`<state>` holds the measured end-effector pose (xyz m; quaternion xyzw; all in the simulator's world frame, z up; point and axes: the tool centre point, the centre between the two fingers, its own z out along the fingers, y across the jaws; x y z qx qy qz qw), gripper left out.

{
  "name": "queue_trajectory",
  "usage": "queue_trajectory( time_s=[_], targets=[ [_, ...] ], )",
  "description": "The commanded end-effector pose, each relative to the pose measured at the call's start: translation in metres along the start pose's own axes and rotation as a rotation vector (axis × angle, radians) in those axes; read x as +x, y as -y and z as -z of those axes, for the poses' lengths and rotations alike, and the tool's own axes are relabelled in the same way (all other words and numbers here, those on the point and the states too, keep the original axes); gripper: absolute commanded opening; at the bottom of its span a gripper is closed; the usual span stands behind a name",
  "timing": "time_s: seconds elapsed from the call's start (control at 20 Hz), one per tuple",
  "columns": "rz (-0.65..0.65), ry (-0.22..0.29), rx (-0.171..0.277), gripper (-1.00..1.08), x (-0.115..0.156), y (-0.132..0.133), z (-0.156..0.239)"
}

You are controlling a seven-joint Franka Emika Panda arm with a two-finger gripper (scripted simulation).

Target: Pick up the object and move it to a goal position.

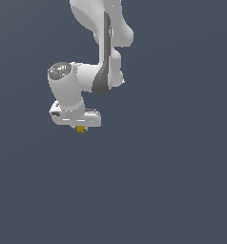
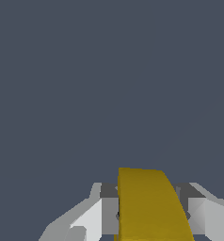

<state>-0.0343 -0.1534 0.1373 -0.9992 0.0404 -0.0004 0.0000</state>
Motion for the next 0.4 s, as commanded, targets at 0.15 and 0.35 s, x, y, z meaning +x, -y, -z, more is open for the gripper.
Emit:
queue_trajectory(
  time_s=[0.15,0.35],
  targets=[
    [0.002,0.001,0.000,-1.00,0.009,-0.018,0.013],
    [0.002,0.001,0.000,-1.00,0.011,-0.021,0.015]
  ],
)
